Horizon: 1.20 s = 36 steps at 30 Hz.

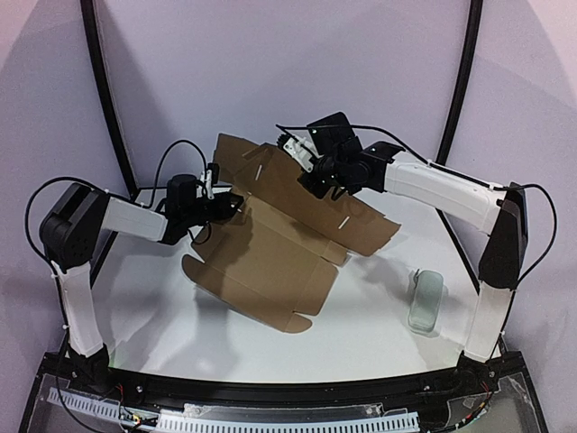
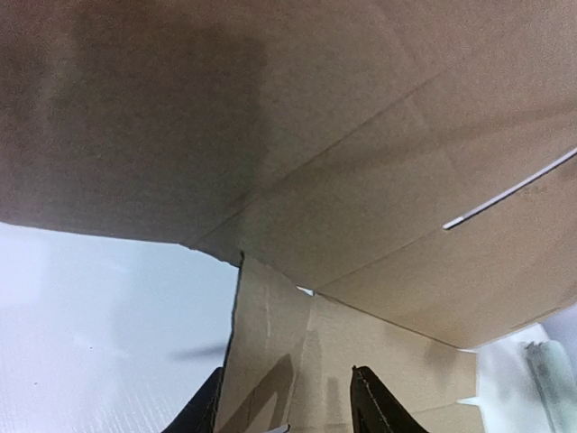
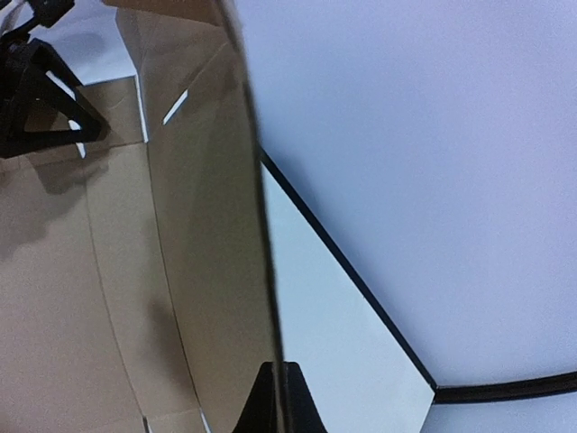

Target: Fold the paper box

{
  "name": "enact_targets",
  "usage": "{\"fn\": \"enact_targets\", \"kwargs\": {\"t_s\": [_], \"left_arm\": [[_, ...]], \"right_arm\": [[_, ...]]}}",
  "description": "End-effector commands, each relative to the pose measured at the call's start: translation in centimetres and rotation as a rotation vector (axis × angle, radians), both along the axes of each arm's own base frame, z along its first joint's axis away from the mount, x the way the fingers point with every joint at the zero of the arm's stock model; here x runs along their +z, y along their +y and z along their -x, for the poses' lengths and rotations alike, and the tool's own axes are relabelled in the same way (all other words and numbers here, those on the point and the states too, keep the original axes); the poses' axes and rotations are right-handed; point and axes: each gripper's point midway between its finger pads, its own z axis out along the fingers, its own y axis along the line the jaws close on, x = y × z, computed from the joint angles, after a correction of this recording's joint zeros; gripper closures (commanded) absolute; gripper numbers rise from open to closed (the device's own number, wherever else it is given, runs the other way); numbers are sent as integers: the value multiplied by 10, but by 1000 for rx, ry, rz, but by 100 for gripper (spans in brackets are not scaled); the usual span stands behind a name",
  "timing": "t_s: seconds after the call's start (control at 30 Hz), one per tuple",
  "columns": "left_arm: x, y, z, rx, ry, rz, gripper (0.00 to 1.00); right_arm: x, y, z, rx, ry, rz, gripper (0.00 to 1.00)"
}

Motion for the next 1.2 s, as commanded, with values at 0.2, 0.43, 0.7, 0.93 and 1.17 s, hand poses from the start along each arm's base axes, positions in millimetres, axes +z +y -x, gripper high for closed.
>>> {"fn": "enact_targets", "kwargs": {"t_s": [0.2,0.43,0.7,0.93,1.17], "left_arm": [[15,-8,14,44,-193,-161,86],[24,-22,28,20,-283,-216,88],[19,-61,60,-56,-446,-479,88],[10,-88,77,-108,-585,-716,89],[-4,-98,79,-99,-610,-843,89]], "right_arm": [[-11,2,3,-22,112,-59,100],[-12,0,2,-42,140,-78,100],[-20,-2,4,-53,189,-75,100],[-31,-2,6,-48,212,-56,100],[-35,-2,7,-45,220,-50,100]]}}
